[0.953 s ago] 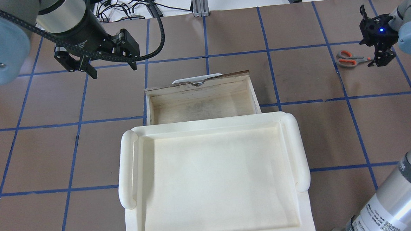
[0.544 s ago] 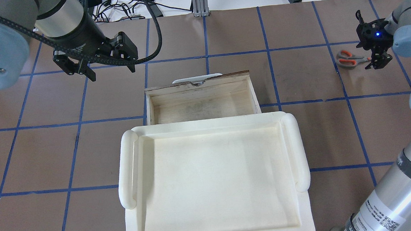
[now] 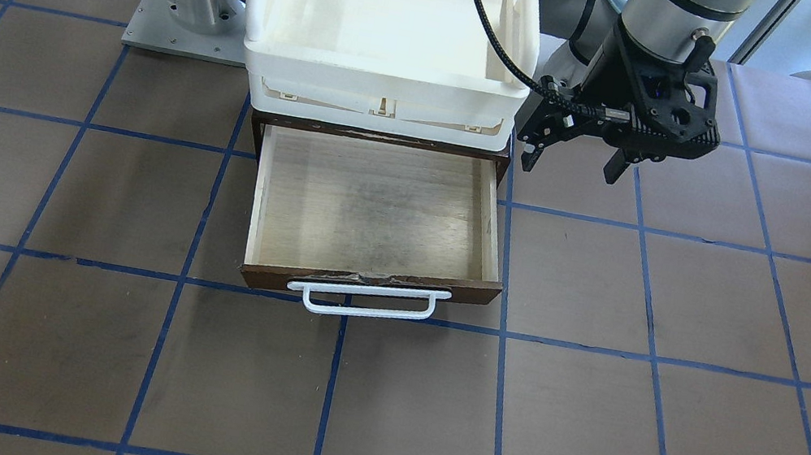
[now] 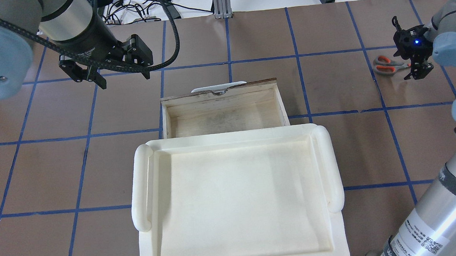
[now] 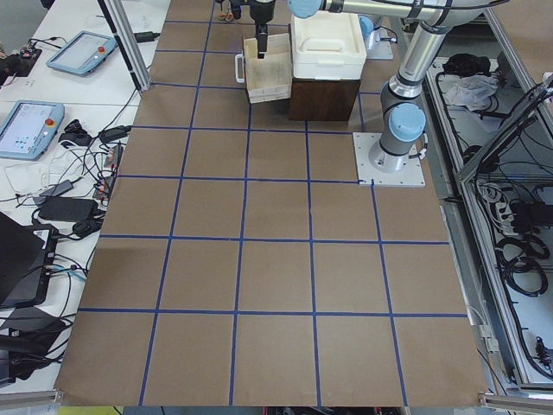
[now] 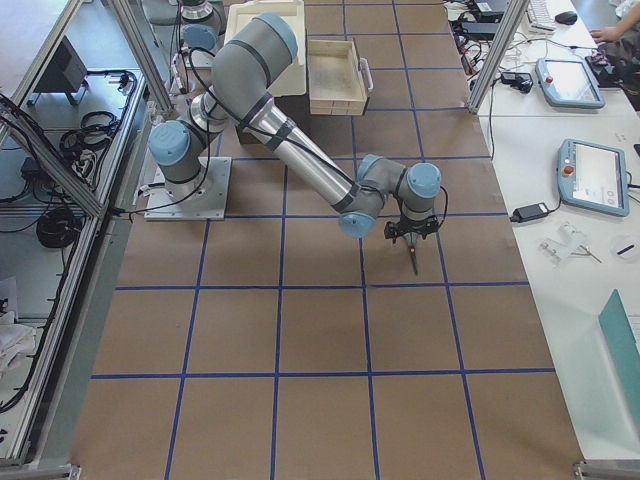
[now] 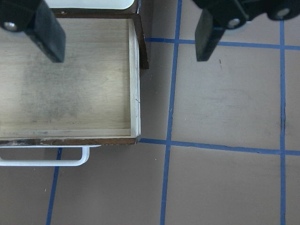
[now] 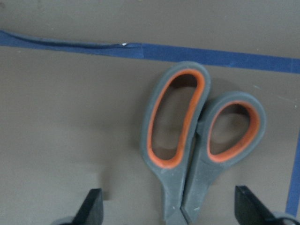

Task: Put scissors in drawer and close it
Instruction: 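Lower the right gripper and grasp the scissors by the handle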

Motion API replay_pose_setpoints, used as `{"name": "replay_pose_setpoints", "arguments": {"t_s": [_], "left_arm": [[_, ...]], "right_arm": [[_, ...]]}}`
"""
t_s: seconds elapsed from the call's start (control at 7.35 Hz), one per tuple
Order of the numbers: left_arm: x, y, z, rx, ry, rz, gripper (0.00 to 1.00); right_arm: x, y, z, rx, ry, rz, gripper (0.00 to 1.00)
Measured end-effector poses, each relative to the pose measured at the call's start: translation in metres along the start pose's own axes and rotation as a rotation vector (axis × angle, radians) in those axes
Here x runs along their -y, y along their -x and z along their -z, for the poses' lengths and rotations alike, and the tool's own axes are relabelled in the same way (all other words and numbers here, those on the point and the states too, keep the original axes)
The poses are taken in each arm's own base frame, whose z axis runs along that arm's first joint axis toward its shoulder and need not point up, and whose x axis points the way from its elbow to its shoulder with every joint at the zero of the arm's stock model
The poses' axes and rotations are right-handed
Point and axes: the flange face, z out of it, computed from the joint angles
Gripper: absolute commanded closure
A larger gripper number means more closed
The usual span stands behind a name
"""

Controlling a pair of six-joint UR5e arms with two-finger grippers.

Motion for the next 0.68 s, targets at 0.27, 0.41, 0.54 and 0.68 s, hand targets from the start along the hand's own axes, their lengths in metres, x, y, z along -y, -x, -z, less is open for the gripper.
{"name": "replay_pose_setpoints", "arguments": {"t_s": [0.27,0.41,0.54,0.68], "left_arm": [[0.002,0.0041,0.0002,0.0,-0.001,0.009,0.0],[0.0027,0.0058,0.0004,-0.002,-0.002,0.013,0.0],[0.0031,0.0064,0.0004,-0.004,-0.001,0.014,0.0],[0.0032,0.0065,0.0003,-0.006,-0.001,0.014,0.0]], "right_arm": [[-0.0004,0.0001,-0.0031,0.002,0.001,0.002,0.21],[-0.001,0.0005,-0.0062,0.007,0.003,0.002,0.48],[-0.0018,0.001,-0.009,0.014,0.008,0.001,0.85],[-0.0026,0.0014,-0.01,0.019,0.014,0.0,1.0]]}}
